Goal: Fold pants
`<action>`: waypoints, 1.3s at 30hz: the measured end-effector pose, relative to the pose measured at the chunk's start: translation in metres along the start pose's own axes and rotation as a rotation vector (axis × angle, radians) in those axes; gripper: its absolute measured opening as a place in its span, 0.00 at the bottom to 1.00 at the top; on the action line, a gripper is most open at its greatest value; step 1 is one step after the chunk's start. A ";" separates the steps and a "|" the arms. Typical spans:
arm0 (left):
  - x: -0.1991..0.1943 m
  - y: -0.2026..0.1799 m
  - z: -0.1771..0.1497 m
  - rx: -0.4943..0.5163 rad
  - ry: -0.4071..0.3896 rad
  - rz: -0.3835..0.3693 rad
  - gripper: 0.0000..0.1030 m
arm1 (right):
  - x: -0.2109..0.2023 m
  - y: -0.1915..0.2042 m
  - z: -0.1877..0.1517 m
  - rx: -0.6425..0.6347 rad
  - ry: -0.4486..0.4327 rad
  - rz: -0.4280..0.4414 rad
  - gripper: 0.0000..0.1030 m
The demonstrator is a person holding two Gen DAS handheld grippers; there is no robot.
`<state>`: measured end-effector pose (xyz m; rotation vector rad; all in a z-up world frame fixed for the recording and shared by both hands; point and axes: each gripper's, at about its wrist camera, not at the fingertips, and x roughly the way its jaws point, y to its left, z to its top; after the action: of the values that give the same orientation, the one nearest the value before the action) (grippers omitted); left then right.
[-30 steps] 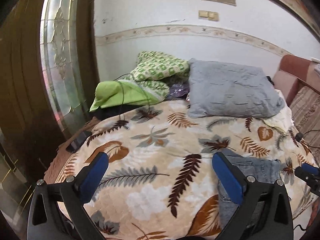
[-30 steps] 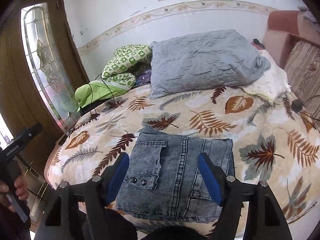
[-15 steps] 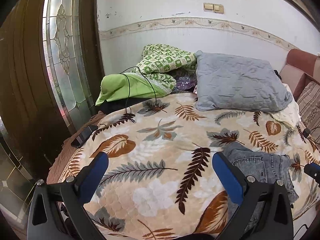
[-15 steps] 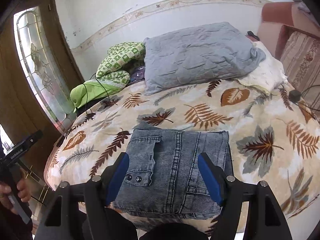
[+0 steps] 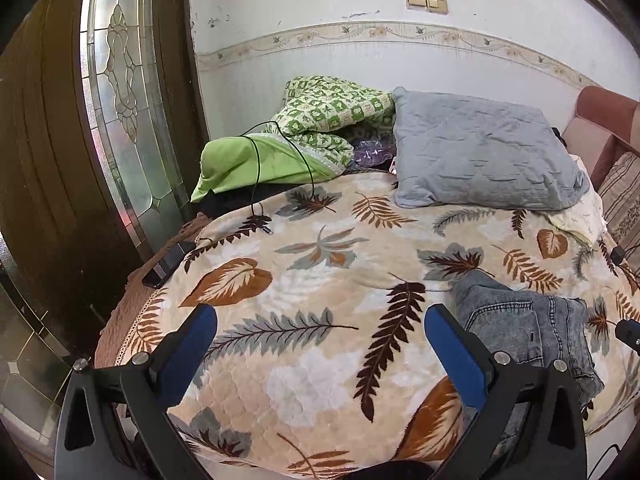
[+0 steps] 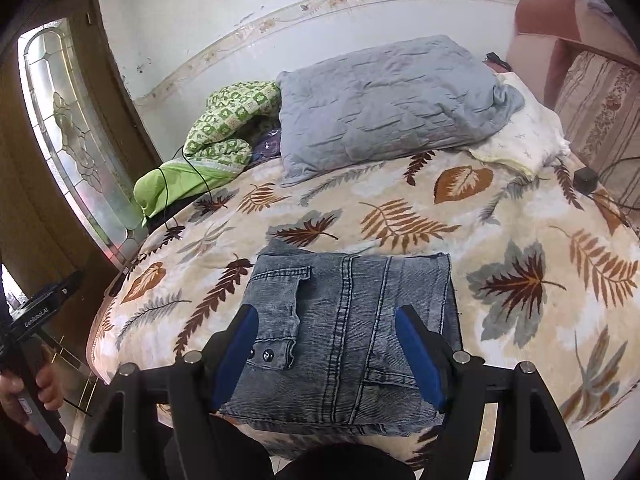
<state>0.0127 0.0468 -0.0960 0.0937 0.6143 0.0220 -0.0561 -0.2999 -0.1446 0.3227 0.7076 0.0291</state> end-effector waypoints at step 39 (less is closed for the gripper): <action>0.170 -0.149 -0.048 0.164 0.586 -0.597 1.00 | 0.120 -0.147 -0.016 0.272 0.294 0.181 0.87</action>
<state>0.1226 -0.0896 -0.2463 0.0583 1.2095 -0.5983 0.0125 -0.4190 -0.2764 0.6523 0.9749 0.1556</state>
